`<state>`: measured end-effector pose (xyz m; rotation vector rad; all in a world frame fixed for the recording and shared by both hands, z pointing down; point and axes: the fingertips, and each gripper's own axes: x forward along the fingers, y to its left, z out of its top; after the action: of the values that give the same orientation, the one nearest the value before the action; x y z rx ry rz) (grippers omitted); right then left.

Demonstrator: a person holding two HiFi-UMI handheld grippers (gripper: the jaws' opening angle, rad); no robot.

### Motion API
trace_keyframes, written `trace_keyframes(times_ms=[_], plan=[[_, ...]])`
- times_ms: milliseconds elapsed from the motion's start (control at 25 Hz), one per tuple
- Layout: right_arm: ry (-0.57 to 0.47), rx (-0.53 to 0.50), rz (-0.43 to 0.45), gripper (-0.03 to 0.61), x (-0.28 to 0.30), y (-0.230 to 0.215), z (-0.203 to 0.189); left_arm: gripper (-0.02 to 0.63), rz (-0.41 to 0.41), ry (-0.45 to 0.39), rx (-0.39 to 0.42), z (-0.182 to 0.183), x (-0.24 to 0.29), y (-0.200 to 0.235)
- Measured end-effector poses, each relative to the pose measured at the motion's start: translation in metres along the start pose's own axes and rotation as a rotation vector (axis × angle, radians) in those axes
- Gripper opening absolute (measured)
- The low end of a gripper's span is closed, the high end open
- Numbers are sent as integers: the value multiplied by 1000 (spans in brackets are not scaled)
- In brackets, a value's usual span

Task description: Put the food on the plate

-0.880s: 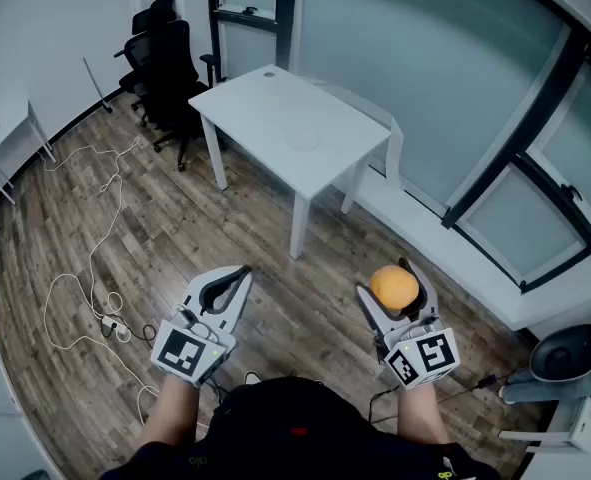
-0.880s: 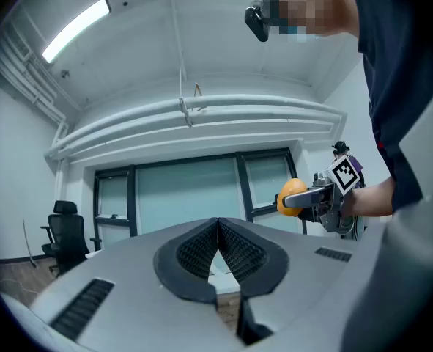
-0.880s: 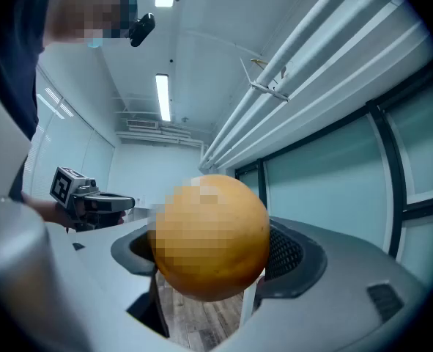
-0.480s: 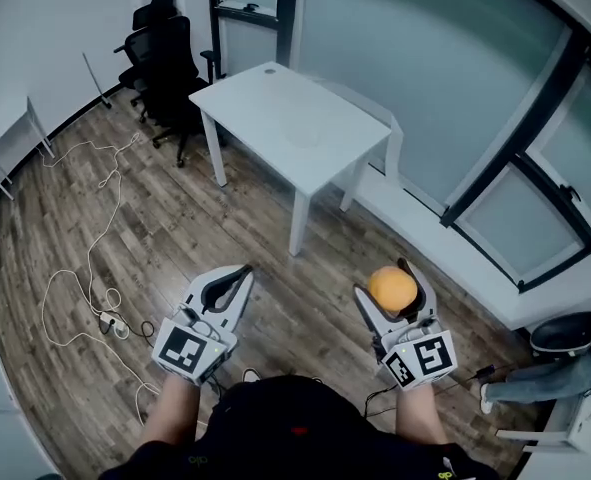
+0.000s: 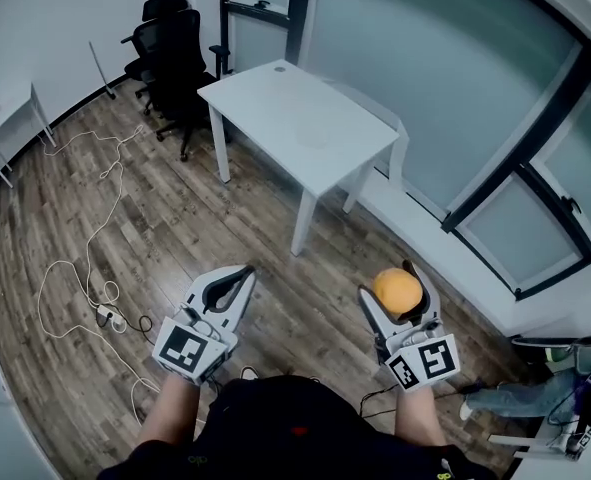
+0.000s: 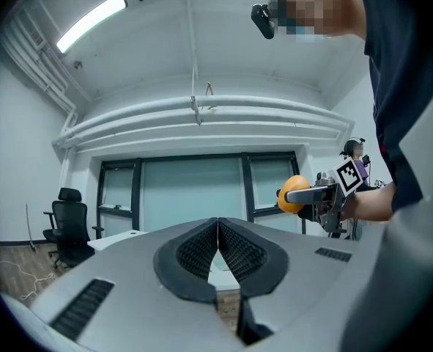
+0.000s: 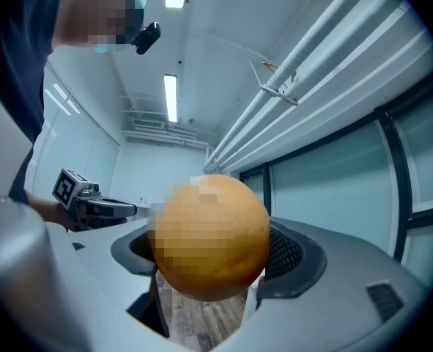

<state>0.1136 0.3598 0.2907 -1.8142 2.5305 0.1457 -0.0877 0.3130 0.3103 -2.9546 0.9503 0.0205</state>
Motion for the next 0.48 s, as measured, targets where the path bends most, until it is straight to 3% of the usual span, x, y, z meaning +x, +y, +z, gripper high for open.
trace_keyframes(times_ms=[480], plan=[[34,-27,-31,382,55,51,-14,23,-62,22,-27,-26,-30,64]])
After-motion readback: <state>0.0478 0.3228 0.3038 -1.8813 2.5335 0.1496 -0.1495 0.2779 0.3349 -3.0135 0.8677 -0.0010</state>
